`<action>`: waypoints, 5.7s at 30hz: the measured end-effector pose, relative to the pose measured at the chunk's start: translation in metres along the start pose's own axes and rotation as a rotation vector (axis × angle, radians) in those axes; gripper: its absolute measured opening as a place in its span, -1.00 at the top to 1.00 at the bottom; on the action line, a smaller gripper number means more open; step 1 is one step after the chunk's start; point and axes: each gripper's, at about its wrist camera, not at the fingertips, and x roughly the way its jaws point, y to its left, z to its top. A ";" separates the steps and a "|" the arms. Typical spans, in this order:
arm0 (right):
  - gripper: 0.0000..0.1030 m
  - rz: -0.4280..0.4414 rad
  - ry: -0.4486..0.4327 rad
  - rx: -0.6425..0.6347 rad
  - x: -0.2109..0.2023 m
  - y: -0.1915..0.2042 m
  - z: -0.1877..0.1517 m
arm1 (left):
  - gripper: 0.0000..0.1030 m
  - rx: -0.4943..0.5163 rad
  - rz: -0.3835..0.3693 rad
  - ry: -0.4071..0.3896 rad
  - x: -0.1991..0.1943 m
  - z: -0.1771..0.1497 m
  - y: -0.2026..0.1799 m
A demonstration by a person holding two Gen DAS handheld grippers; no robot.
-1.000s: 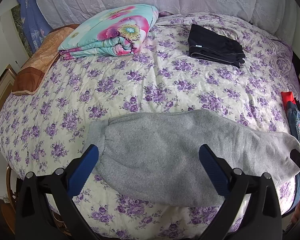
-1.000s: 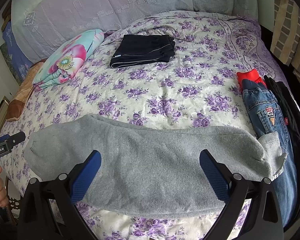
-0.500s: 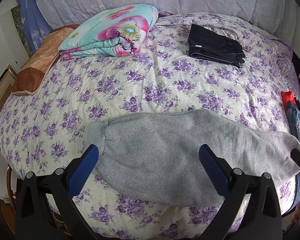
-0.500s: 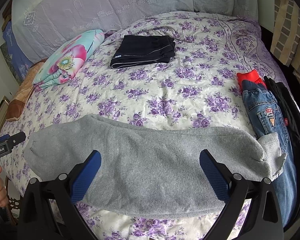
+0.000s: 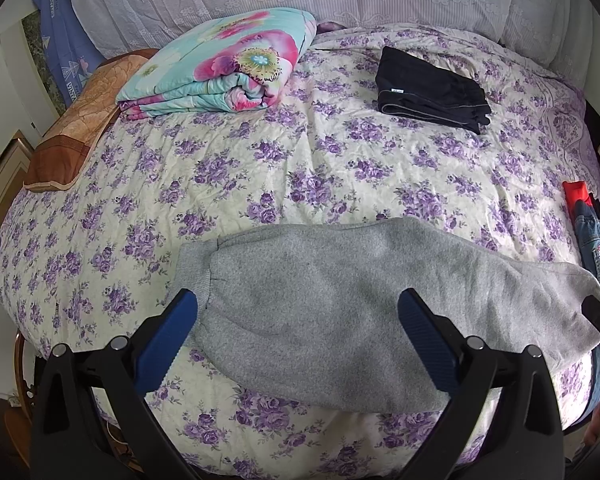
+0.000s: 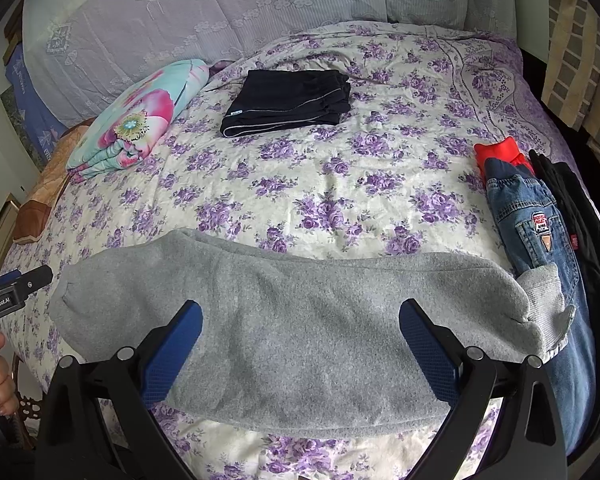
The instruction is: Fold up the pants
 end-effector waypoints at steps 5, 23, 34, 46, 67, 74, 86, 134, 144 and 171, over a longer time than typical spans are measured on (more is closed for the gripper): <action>-0.92 0.000 -0.001 -0.001 0.001 -0.001 0.000 | -0.91 0.000 0.001 -0.001 0.000 0.000 0.000; -0.92 0.143 0.020 0.093 0.013 -0.018 -0.005 | -0.91 -0.188 -0.181 0.015 0.014 -0.019 0.063; -0.92 0.193 -0.066 0.521 0.013 -0.100 -0.016 | -0.91 -0.697 -0.228 -0.049 0.053 -0.064 0.165; -0.92 0.208 0.002 0.521 -0.002 -0.173 -0.073 | -0.91 -0.371 -0.250 0.123 0.056 -0.065 0.104; 0.88 0.505 0.067 0.630 0.033 -0.214 -0.077 | -0.90 -0.622 -0.265 0.198 0.030 -0.128 0.098; 0.88 0.560 -0.101 0.599 -0.028 -0.194 -0.023 | -0.89 -0.697 -0.492 0.154 0.045 -0.113 0.134; 0.88 0.568 -0.200 0.618 -0.076 -0.169 0.010 | -0.89 -0.707 -0.686 0.272 0.097 -0.089 0.123; -0.23 0.406 0.157 0.752 0.217 -0.217 0.155 | -0.39 -0.751 -0.449 0.111 0.150 0.093 0.144; 0.06 0.437 0.133 0.772 0.264 -0.197 0.164 | -0.39 -0.734 -0.341 0.197 0.132 0.019 0.164; 0.82 0.400 0.108 0.743 0.198 -0.203 0.094 | 0.52 -0.871 -0.447 0.161 0.126 -0.046 0.157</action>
